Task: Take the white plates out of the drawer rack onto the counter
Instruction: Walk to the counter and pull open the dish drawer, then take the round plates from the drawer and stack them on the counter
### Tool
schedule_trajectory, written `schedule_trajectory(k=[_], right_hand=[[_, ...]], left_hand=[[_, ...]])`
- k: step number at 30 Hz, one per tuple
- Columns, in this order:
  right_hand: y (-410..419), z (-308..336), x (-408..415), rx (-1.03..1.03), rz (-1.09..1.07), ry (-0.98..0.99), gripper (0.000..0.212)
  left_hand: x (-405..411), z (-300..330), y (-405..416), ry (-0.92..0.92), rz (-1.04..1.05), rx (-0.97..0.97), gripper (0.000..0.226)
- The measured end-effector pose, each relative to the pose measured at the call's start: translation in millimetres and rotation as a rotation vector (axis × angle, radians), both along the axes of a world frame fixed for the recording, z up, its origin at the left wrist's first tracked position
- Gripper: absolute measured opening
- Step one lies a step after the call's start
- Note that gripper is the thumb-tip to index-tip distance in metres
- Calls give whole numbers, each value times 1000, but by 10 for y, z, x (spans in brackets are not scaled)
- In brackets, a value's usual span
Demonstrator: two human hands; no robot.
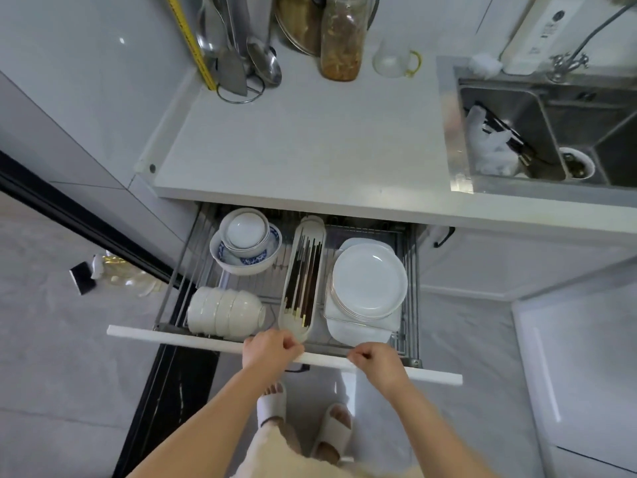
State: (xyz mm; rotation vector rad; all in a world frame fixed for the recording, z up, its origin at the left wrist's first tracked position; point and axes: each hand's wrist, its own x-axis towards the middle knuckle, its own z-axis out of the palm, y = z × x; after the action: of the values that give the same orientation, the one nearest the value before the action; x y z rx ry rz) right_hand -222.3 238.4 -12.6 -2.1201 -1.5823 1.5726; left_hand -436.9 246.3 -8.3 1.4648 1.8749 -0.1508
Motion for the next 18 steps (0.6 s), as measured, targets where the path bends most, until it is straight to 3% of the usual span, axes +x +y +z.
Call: schedule_trajectory(k=[6, 10, 15, 18], right_hand=[[263, -53, 167, -1, -259, 47, 21], [463, -204, 243, 59, -366, -19, 25], [687, -493, 296, 62, -536, -69, 41], [826, -648, 361, 76, -588, -136, 34]], left_hand=[[242, -77, 404, -210, 125, -42, 9], [492, -242, 755, -315, 146, -28, 33], [617, -532, 1069, -333, 133, 14, 44], [632, -683, 1223, -324, 71, 55, 44]])
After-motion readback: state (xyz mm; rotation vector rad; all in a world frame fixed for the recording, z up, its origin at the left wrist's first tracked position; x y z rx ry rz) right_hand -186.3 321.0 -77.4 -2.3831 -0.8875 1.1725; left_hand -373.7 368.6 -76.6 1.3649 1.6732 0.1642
